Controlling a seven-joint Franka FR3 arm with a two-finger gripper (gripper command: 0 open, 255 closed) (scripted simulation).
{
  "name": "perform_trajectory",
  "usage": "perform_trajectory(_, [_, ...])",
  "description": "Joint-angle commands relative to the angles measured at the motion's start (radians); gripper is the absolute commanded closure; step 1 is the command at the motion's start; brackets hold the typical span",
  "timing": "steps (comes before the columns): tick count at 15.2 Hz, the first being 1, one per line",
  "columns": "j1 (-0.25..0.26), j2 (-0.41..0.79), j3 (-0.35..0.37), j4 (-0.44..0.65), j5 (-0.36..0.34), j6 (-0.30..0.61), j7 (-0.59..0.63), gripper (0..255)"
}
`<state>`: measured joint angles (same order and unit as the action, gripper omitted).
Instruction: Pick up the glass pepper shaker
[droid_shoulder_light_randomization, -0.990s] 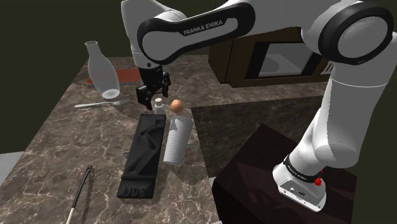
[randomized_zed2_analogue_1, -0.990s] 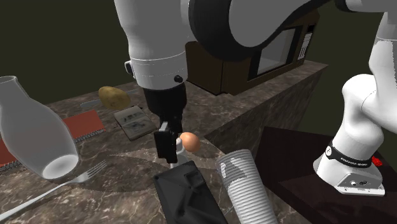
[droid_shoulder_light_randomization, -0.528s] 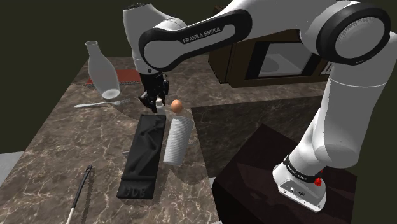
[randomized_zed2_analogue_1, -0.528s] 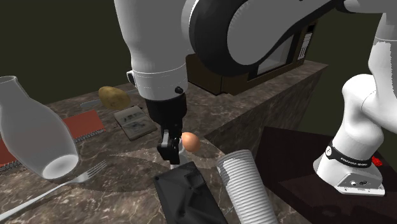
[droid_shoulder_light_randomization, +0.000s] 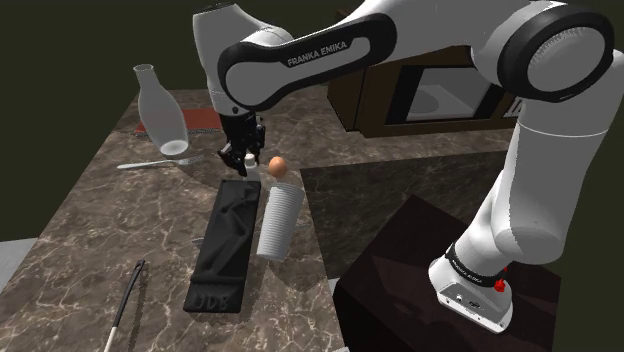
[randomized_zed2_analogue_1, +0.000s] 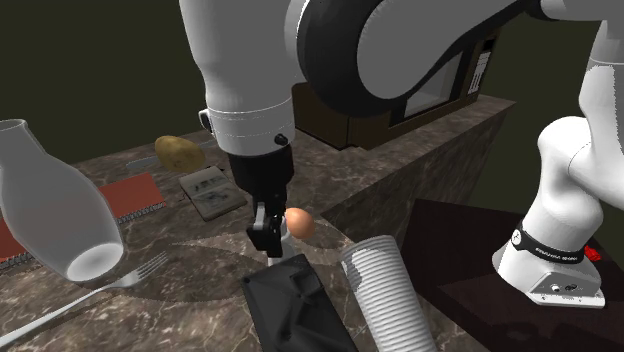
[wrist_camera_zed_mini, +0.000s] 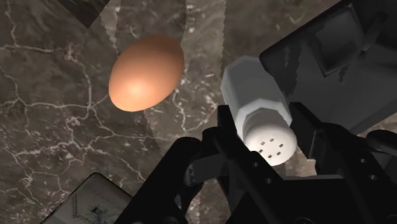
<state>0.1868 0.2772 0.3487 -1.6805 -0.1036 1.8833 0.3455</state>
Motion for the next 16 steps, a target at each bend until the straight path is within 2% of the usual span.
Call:
perform_trajectory(1, [0.000,-0.003,0.000,0.017,0.001,-0.020,-0.001,255])
perform_trajectory(14, [0.005,-0.017,0.005,0.173,0.009,-0.189,-0.008,255])
perform_trajectory(16, [0.006,-0.017,0.005,0.175,0.009,-0.191,-0.008,255])
